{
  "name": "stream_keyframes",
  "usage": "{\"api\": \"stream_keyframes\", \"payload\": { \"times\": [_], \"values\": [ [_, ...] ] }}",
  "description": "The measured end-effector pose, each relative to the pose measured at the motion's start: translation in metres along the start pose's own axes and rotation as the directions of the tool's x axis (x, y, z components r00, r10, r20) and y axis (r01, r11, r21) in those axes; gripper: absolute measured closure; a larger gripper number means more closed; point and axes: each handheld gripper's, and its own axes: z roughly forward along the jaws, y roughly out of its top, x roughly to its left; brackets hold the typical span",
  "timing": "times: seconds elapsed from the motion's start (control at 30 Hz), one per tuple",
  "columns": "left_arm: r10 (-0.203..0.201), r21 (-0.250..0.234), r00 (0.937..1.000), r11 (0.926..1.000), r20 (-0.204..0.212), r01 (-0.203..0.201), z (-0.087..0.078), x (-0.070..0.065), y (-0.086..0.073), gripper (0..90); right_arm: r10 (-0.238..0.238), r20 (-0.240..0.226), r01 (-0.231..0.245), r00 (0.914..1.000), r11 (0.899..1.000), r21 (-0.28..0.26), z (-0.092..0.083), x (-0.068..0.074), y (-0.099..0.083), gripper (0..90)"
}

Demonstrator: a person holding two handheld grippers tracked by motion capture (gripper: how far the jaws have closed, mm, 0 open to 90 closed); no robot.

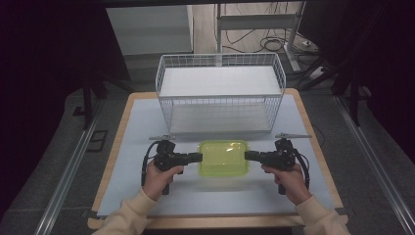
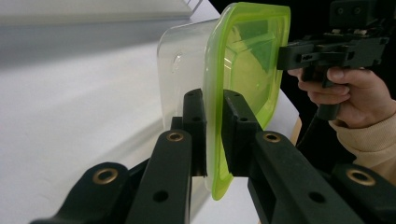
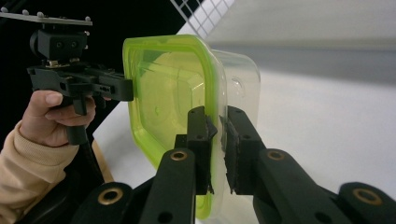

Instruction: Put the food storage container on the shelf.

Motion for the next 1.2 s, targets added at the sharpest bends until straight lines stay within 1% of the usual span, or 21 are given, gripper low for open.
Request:
{"api": "stream_keyframes", "payload": {
  "times": [0.13,0.17,0.27,0.57,0.73,0.83,0.97,1.13,1.2],
  "values": [
    [0.024,-0.016,0.9997,0.9996,-0.008,-0.024,-0.006,-0.006,0.011,80.9,-0.033,0.004,0.033,0.9994,0.999,-0.028,-0.003,0.006,0.011,81.1],
    [0.037,-0.019,0.9993,0.9991,-0.009,-0.037,-0.008,-0.007,0.014,80.9,-0.039,0.004,0.039,0.9992,0.999,-0.031,-0.003,0.007,0.014,81.1],
    [0.053,-0.031,0.9985,0.9981,-0.017,-0.053,-0.014,-0.010,0.021,81.0,-0.042,-0.001,0.042,0.9991,0.998,-0.041,-0.004,0.012,0.021,81.1],
    [0.070,-0.045,0.9973,0.9965,-0.024,-0.071,-0.023,-0.017,0.037,80.9,-0.064,0.007,0.064,0.9979,0.996,-0.058,-0.007,0.024,0.037,81.0],
    [0.094,-0.050,0.9949,0.9941,-0.035,-0.096,-0.025,-0.023,0.049,80.9,-0.073,0.014,0.073,0.9973,0.994,-0.076,-0.011,0.027,0.047,81.0],
    [0.102,-0.065,0.9941,0.9924,-0.037,-0.104,-0.029,-0.026,0.058,81.0,-0.073,0.010,0.073,0.9973,0.993,-0.088,-0.014,0.031,0.054,81.0],
    [0.120,-0.070,0.9919,0.9900,-0.042,-0.123,-0.033,-0.030,0.068,81.0,-0.094,0.016,0.095,0.9954,0.990,-0.102,-0.017,0.036,0.064,81.0],
    [0.133,-0.078,0.9899,0.9875,-0.048,-0.137,-0.037,-0.033,0.075,80.9,-0.103,0.015,0.104,0.9945,0.989,-0.108,-0.019,0.039,0.073,81.0],
    [0.131,-0.079,0.9902,0.9877,-0.049,-0.135,-0.038,-0.034,0.076,80.9,-0.108,0.017,0.109,0.9940,0.988,-0.109,-0.019,0.041,0.075,81.0]
  ]
}}
